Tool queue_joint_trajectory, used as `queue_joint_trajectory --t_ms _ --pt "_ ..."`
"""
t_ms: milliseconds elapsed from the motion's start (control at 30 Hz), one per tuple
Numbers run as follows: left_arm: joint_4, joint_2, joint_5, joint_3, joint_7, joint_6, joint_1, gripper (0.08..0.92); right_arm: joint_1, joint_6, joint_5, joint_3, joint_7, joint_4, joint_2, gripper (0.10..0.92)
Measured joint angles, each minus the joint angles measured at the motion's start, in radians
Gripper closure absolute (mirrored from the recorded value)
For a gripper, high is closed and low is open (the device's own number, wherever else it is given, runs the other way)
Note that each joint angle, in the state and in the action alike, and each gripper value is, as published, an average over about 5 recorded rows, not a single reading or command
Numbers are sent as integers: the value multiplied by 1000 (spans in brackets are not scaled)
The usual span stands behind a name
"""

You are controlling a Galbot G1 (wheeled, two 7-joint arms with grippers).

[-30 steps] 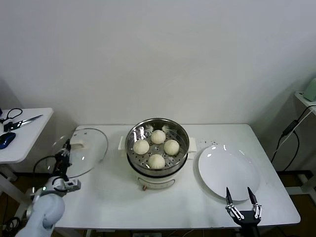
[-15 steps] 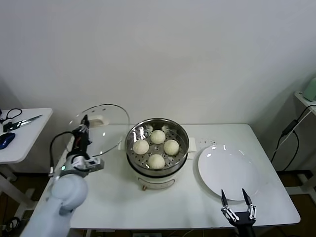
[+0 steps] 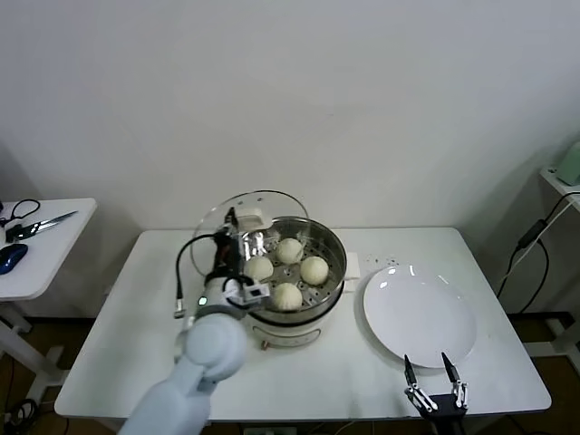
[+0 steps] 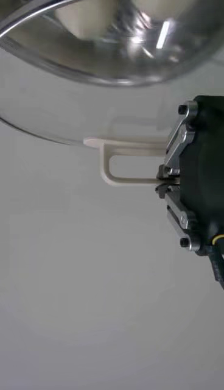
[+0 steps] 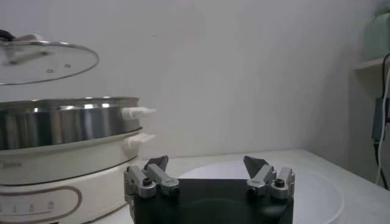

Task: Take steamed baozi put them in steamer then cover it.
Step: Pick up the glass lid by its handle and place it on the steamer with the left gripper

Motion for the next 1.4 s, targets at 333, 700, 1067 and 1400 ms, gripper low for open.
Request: queue_joint_trajectory --t_ms 333,700,1067,1400 --pt "58 -157 176 114 34 10 6 860 21 -34 37 13 -17 -18 -45 203" --pt "135 -236 298 131 34 14 32 860 28 -46 55 27 -22 -21 -66 203" --pt "189 -237 344 117 13 11 33 859 24 -45 61 34 -22 -13 -65 203" --pt "220 -222 348 99 -4 9 36 860 17 -37 61 42 -24 -3 -56 203"
